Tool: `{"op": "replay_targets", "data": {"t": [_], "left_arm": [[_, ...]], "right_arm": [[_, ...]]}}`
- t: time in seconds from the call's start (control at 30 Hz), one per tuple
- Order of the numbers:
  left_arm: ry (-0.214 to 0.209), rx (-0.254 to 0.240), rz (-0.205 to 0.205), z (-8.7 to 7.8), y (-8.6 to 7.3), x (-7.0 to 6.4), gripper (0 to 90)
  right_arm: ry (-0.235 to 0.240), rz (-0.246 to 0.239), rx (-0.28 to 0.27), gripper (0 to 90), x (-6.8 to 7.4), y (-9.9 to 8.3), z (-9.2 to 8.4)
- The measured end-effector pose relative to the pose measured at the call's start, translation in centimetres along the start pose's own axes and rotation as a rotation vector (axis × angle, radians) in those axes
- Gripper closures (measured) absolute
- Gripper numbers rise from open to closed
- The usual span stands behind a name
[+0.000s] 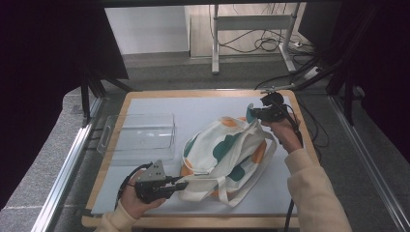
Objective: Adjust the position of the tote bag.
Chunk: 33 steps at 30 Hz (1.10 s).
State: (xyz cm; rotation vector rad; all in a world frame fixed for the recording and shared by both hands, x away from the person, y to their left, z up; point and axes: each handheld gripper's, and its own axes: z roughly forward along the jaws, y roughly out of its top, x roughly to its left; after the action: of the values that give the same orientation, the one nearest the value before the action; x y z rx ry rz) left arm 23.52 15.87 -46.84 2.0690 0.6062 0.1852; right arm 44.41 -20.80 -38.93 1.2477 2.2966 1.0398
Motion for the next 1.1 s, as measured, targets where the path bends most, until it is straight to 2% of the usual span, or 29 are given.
{"op": "replay_targets", "data": {"t": [0.4,0.47,0.7,0.8,0.93,1.0,1.03,1.07,1.1], "left_arm": [[0.067,0.017,-0.001,-0.3,0.6,2.1,78.3],[0.084,0.015,-0.011,-0.3,0.8,2.8,78.3],[0.124,0.027,-0.005,-0.1,1.6,3.9,78.3],[0.145,0.029,-0.011,0.1,2.1,4.7,78.3],[0.154,0.03,-0.021,0.3,2.4,5.4,78.3],[0.172,0.033,-0.026,0.6,2.8,6.0,78.3],[0.172,0.033,-0.026,0.6,2.8,6.0,78.3],[0.177,0.033,-0.031,0.7,3.1,6.4,78.3],[0.177,0.033,-0.031,0.7,3.1,6.4,78.3]], "right_arm": [[0.002,0.038,-0.048,85.0,-0.9,-1.8,-1.3],[0.002,0.046,-0.067,85.0,-1.1,-2.3,-1.9],[-0.01,0.069,-0.102,85.0,-1.2,-3.5,-3.4],[-0.013,0.093,-0.129,85.0,-1.2,-4.4,-4.4],[-0.021,0.101,-0.142,85.0,-1.2,-5.3,-5.0],[-0.025,0.121,-0.151,84.9,-1.2,-6.5,-5.4],[-0.025,0.121,-0.151,84.9,-1.2,-6.5,-5.4],[-0.025,0.141,-0.152,84.9,-1.2,-7.4,-5.7],[-0.025,0.141,-0.152,84.9,-1.2,-7.4,-5.7]]}}
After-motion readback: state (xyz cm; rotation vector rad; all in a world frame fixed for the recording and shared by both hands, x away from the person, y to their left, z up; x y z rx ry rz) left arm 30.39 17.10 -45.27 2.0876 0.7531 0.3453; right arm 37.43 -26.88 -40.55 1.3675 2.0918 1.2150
